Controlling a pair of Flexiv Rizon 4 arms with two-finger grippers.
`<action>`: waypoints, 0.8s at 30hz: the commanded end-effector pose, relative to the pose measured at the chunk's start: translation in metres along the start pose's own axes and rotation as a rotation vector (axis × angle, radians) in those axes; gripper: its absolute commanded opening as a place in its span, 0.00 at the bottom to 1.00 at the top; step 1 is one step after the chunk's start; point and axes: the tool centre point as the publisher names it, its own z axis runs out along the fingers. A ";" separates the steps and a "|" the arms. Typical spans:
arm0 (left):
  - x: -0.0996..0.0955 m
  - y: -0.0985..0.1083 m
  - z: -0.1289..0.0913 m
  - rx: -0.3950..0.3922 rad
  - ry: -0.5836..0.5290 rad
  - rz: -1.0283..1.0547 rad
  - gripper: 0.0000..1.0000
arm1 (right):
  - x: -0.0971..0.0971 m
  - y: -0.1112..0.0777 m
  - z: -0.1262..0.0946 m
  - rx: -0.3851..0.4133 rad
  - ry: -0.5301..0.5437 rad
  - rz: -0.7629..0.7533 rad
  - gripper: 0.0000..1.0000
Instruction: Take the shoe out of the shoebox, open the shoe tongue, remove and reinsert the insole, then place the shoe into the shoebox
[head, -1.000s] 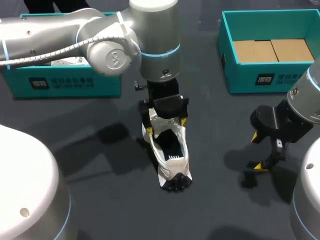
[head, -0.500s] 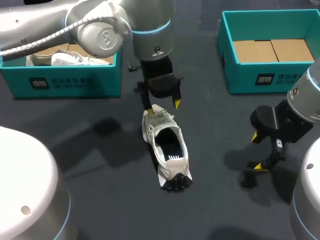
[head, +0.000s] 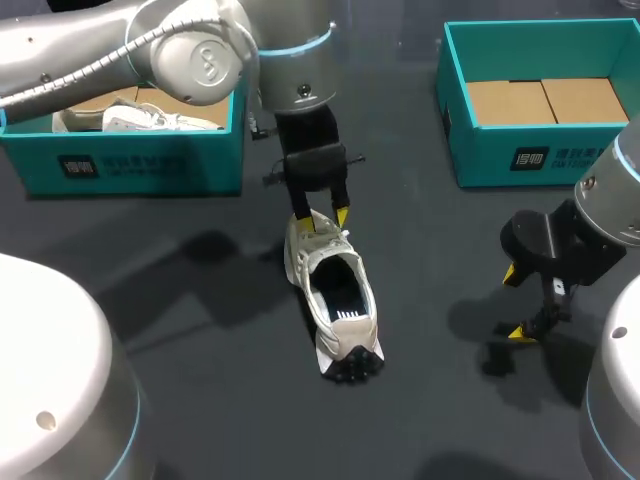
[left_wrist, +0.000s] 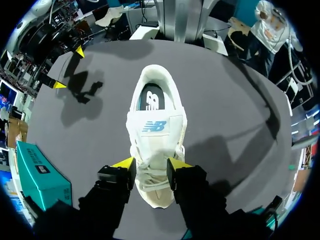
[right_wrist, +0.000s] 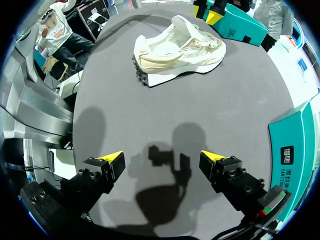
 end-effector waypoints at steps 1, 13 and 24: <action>-0.001 -0.008 0.013 0.018 0.017 0.001 0.42 | 0.001 0.000 0.000 0.000 -0.002 0.000 1.00; 0.008 -0.029 0.049 0.048 0.060 0.010 0.38 | 0.001 0.000 0.000 0.000 -0.002 0.000 1.00; 0.012 -0.047 0.046 -0.009 0.009 0.032 0.38 | 0.001 0.000 0.000 0.000 -0.002 0.000 1.00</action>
